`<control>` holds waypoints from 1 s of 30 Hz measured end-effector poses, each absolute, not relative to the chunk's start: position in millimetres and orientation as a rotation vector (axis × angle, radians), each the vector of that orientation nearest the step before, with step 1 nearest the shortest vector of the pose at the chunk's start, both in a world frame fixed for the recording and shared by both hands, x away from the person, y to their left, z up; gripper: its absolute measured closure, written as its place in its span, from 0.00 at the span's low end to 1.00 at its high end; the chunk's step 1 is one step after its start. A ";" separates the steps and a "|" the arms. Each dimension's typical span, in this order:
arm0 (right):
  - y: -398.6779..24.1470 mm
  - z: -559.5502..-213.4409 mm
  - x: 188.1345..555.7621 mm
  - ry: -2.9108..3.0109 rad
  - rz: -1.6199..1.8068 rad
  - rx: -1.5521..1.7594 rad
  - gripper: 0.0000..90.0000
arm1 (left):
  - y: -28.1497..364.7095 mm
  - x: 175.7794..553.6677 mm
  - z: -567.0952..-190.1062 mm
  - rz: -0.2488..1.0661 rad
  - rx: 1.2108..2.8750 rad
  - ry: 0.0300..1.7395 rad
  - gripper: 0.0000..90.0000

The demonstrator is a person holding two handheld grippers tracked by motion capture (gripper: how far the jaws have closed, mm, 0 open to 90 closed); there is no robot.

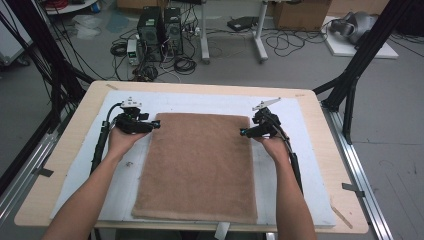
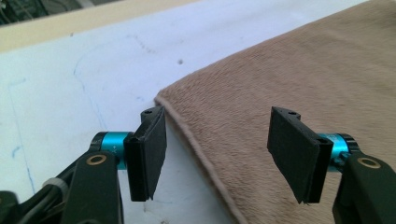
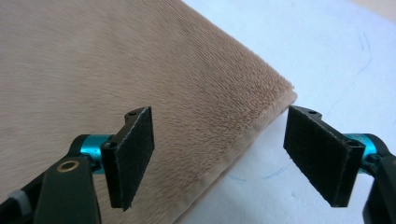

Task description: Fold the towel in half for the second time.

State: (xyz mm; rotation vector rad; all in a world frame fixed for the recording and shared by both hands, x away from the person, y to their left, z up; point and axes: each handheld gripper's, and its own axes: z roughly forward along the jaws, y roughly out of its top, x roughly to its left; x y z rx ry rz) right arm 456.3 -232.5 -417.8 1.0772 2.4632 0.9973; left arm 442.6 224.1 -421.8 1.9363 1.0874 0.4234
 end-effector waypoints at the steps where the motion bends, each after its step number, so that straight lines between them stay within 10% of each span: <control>1: -232.0 -420.9 458.0 2.466 1.007 1.085 0.29 | 224.2 444.3 -425.5 0.412 1.941 1.107 0.42; 11: -229.2 -437.7 464.9 2.505 0.979 1.143 0.45 | 221.7 452.3 -445.0 0.378 1.985 1.184 0.48; 19: -229.6 -437.5 466.1 2.577 1.076 1.153 0.85 | 217.5 451.0 -443.9 0.363 1.991 1.178 0.68; 30: -230.0 -428.6 462.8 2.565 1.109 1.155 0.90 | 220.4 449.5 -439.7 0.278 1.944 1.171 0.94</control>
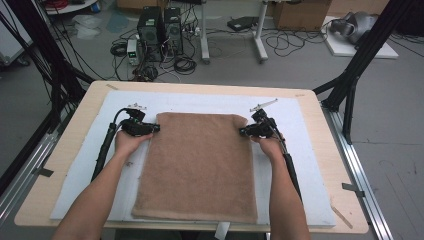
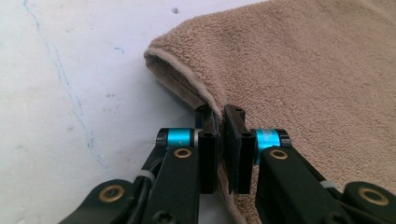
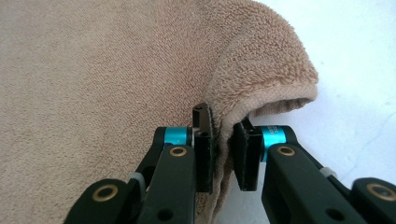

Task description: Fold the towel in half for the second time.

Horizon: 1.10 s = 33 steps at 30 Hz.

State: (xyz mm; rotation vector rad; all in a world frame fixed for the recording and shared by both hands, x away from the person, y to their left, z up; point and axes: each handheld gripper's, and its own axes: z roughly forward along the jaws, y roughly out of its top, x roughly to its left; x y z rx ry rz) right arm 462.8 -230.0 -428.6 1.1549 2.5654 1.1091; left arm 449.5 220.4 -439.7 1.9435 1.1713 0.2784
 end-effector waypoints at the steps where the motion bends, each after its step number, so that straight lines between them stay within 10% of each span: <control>1: -230.5 -426.4 462.2 2.563 1.115 1.147 0.90 | 220.9 448.7 -437.4 0.278 1.928 1.164 0.94; 17: -250.5 -372.6 408.9 2.563 1.310 0.919 0.90 | 235.3 401.5 -385.3 0.322 1.897 0.936 0.95; 33: -246.4 -418.2 328.3 2.699 1.212 0.816 0.89 | 246.8 309.1 -427.4 0.294 2.004 0.800 0.94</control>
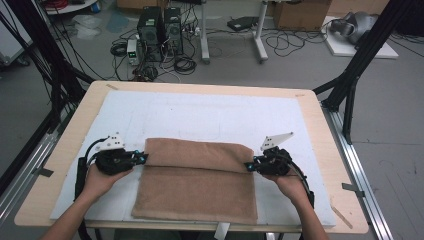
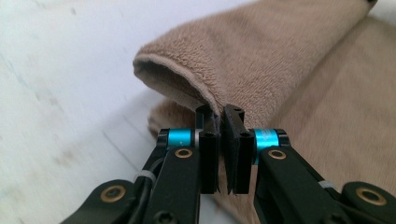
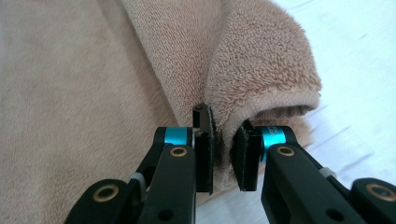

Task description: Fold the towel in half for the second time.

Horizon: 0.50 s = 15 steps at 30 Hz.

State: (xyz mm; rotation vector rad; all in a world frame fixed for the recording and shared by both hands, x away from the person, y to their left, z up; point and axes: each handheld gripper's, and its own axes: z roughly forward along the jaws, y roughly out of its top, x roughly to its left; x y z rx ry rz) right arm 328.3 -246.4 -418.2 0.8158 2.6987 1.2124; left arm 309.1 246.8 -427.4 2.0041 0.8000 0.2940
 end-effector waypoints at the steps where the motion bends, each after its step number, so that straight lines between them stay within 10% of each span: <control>1: -247.7 -421.1 326.9 2.689 1.236 0.832 0.89 | 246.7 308.0 -430.5 0.293 2.005 0.808 0.94; 15: -273.5 -403.8 315.7 2.553 1.234 0.930 0.52 | 255.5 312.6 -412.4 0.330 1.982 0.856 0.50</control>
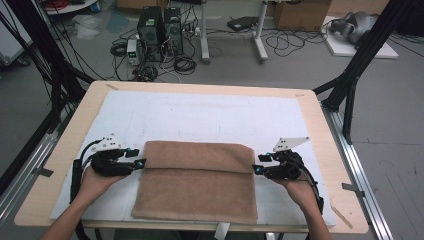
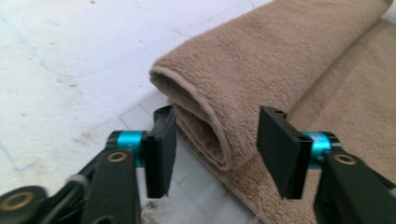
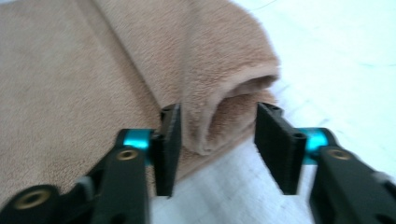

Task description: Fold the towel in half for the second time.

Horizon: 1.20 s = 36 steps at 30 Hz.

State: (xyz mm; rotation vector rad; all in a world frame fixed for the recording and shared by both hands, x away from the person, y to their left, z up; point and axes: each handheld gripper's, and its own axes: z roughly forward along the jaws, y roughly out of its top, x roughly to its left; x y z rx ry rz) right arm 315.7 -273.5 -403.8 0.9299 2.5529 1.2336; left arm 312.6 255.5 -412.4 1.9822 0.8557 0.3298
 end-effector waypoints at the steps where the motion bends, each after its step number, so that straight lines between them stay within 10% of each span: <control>1: -274.3 -401.0 316.4 2.537 1.240 0.927 0.51 | 254.9 313.8 -409.2 0.338 1.976 0.853 0.50; 19: -235.3 -401.0 380.6 2.677 1.228 0.973 0.42 | 230.6 366.2 -414.9 0.208 2.016 0.925 0.45; 25: -235.2 -401.8 375.2 2.795 1.336 0.876 0.87 | 230.8 359.2 -410.0 0.165 2.024 0.835 0.86; 36: -237.9 -366.5 327.3 2.751 1.388 0.636 0.90 | 244.4 299.0 -382.2 0.247 1.954 0.696 0.88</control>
